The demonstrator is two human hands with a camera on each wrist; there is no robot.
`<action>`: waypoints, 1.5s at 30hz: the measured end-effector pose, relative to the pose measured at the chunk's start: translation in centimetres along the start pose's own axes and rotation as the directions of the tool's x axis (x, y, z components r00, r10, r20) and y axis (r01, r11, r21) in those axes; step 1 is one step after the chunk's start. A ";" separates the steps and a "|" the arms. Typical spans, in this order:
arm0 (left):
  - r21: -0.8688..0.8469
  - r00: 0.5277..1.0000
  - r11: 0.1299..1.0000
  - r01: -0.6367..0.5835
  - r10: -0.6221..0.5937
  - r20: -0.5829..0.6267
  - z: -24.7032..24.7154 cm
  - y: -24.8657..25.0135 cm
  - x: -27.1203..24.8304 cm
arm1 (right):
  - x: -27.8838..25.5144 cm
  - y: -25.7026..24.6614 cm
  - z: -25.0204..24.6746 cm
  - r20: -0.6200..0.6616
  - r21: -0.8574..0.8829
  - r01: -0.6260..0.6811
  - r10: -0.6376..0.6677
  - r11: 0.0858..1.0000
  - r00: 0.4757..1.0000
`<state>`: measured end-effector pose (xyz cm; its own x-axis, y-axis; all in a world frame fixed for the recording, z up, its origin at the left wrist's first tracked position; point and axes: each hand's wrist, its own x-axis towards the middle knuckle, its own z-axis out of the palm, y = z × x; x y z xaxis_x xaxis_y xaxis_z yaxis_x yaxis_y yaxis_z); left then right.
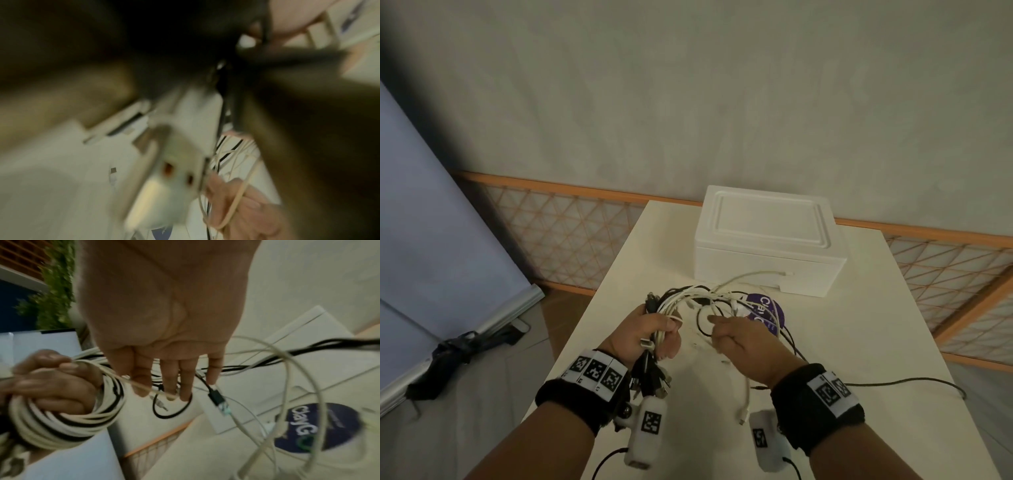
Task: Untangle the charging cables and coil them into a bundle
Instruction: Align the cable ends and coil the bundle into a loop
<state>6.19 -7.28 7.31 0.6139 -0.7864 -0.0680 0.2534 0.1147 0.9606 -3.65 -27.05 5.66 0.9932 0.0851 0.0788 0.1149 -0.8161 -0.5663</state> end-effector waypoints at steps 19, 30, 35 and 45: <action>-0.087 0.952 0.996 0.004 -0.031 -0.304 -2.5 0.2 -0.7 | -0.6 1.6 -3.2 0.050 0.340 -0.487 0.501 0.805 0.864; -0.255 0.988 0.967 -0.015 0.054 0.146 0.8 0.8 -0.1 | 4.3 -1.8 1.3 -0.289 0.225 -0.165 0.227 0.960 0.930; -0.299 0.958 0.952 -0.069 0.147 0.248 0.8 3.1 -0.3 | 2.8 -0.2 2.9 -0.104 0.055 -0.207 0.212 0.977 0.972; -0.338 0.984 0.929 -0.153 0.112 -0.136 -1.5 3.7 -1.4 | -0.9 3.1 1.1 0.276 0.101 -0.666 0.623 0.739 0.732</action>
<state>7.34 -4.83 10.54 0.7342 -0.6789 0.0045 0.3945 0.4320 0.8110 -4.14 -29.01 2.97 0.8032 -0.2884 -0.5212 -0.5755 -0.6016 -0.5540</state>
